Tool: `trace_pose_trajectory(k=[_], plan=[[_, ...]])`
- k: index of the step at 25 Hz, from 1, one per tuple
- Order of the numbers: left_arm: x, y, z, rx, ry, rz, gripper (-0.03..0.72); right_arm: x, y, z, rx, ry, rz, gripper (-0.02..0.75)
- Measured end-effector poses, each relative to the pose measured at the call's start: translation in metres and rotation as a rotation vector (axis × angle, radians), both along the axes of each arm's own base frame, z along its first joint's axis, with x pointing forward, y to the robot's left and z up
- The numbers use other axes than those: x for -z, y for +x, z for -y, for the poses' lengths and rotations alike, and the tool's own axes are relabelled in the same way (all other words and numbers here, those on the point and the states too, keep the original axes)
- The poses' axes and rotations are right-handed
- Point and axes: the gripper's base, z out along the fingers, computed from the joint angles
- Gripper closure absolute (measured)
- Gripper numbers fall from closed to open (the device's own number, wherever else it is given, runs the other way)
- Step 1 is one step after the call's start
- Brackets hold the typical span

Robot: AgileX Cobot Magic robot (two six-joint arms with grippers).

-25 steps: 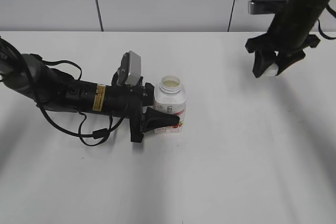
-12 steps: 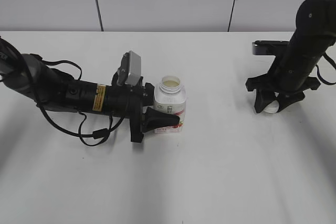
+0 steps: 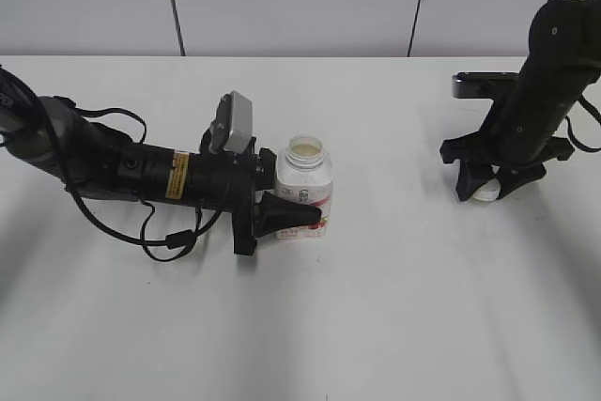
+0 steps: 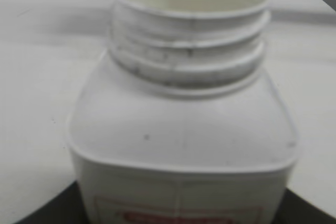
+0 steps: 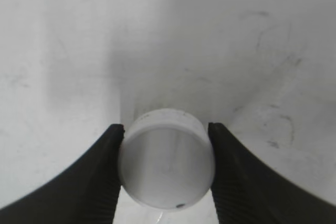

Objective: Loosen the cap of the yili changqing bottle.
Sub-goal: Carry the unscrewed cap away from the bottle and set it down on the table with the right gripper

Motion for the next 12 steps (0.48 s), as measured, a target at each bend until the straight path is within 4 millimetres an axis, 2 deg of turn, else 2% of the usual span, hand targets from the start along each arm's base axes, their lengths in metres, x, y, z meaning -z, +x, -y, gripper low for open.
trace_pose_trajectory(k=[6, 12], plan=[[0.0000, 0.0000, 0.0000, 0.000, 0.000, 0.000, 0.318, 0.0002, -0.0004, 0.0017, -0.003, -0.019, -0.004, 0.349], [0.0000, 0.0000, 0.0000, 0.000, 0.000, 0.000, 0.318, 0.0003, -0.0013, 0.0018, -0.001, -0.020, -0.015, 0.218]])
